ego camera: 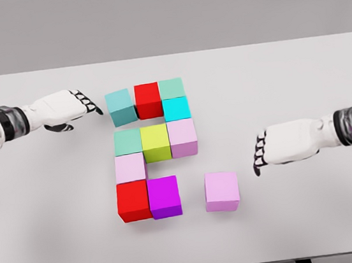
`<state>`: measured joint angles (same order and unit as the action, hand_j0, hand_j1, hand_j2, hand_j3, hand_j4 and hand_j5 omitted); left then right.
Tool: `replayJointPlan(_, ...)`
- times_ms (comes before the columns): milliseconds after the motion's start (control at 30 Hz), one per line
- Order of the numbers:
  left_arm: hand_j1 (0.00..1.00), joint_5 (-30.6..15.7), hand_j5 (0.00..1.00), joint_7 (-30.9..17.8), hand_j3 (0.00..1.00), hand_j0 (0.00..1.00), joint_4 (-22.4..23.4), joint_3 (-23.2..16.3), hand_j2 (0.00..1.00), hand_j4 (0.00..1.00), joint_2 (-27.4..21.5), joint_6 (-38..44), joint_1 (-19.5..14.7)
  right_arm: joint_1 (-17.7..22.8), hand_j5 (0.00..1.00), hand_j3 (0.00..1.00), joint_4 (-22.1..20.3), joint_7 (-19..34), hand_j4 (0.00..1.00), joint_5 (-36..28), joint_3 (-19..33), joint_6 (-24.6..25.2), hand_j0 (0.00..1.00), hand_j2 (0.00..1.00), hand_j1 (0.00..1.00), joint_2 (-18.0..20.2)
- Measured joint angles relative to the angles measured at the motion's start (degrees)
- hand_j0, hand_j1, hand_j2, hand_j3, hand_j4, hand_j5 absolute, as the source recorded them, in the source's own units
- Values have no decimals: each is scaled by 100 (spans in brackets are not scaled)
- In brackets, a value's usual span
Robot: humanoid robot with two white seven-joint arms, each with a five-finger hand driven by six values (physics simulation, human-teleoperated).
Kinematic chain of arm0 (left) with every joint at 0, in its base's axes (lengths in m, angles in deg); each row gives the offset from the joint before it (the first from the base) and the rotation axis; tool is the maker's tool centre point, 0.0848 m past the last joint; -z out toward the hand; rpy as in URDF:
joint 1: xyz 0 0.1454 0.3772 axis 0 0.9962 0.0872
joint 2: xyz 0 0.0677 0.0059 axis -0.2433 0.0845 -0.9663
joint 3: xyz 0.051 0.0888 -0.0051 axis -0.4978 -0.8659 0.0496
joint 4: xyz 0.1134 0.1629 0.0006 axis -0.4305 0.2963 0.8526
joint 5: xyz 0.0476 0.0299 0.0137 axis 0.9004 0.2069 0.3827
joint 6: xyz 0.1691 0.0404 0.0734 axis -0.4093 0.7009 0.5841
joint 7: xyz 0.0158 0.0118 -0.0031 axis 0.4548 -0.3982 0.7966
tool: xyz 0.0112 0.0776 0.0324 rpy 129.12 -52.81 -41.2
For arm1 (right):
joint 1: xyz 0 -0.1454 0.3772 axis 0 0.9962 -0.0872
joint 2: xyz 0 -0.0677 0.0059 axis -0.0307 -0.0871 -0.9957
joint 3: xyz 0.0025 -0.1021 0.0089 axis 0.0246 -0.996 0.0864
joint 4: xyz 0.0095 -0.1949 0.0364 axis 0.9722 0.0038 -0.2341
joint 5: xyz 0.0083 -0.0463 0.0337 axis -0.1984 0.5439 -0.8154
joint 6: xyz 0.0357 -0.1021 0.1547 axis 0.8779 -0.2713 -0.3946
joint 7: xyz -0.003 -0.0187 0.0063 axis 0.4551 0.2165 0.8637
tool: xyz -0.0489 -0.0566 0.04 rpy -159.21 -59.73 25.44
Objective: Assemble the squares on the desktop into the number 2
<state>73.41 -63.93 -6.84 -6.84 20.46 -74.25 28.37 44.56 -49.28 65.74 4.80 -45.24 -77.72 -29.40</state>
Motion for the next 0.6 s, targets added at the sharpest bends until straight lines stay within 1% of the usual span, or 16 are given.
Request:
replayJointPlan(233, 80, 7, 80, 0, 80, 80, -48, -19, 80, 80, 36, 0, 26, 0, 66, 66, -5, 0, 66, -191, -292, 0, 66, 66, 66, 11)
replayJointPlan(367, 80, 14, 80, 0, 80, 80, -68, -23, 80, 80, 54, 0, 26, 0, 63, 63, -11, 0, 63, -416, -338, 0, 63, 63, 63, -10)
replayJointPlan(600, 80, 21, 80, 0, 80, 80, -68, -25, 80, 80, 67, 0, 9, 0, 62, 62, -14, 0, 62, -726, -379, 0, 62, 62, 62, -68)
